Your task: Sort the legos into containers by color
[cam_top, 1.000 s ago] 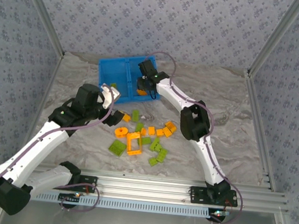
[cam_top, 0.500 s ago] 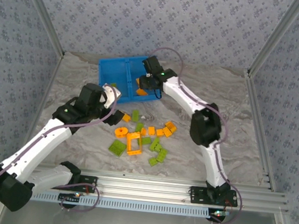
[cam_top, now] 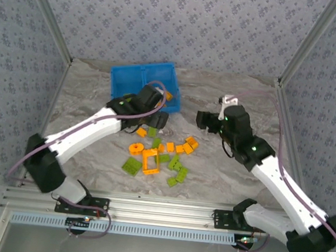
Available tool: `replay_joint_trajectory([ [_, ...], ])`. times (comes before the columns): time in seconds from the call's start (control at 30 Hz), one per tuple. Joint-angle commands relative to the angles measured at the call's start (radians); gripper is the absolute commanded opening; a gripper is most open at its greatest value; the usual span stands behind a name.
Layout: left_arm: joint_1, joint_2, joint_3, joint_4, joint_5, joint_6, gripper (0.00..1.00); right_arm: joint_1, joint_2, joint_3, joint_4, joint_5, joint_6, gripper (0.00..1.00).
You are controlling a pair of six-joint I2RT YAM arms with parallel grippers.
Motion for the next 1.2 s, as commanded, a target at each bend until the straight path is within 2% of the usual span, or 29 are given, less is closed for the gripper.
replay_joint_trajectory([
  [0.0,-0.004,0.104,0.042,-0.084,-0.084,-0.206,0.82,-0.005,-0.096,-0.055,-0.078,0.044,0.05,0.96],
  [0.07,-0.003,0.159,0.057,-0.072,-0.09,-0.234,0.81,-0.006,-0.158,-0.091,-0.127,0.058,0.088,1.0],
  [0.27,0.004,0.328,0.094,-0.03,-0.078,-0.237,0.79,-0.008,-0.283,-0.169,-0.218,0.071,0.145,1.0],
  [0.47,0.032,0.454,0.11,-0.001,-0.097,-0.259,0.73,-0.009,-0.292,-0.158,-0.227,0.082,0.141,1.0],
  [0.6,0.053,0.5,0.099,0.064,-0.061,-0.242,0.68,-0.01,-0.285,-0.15,-0.227,0.086,0.139,1.0],
  [0.97,0.061,0.506,0.018,0.167,0.037,-0.28,0.37,-0.011,-0.264,-0.141,-0.221,0.082,0.161,1.0],
  [1.17,0.05,0.393,-0.004,0.148,0.025,-0.265,0.31,-0.011,-0.242,-0.127,-0.21,0.072,0.163,1.0],
])
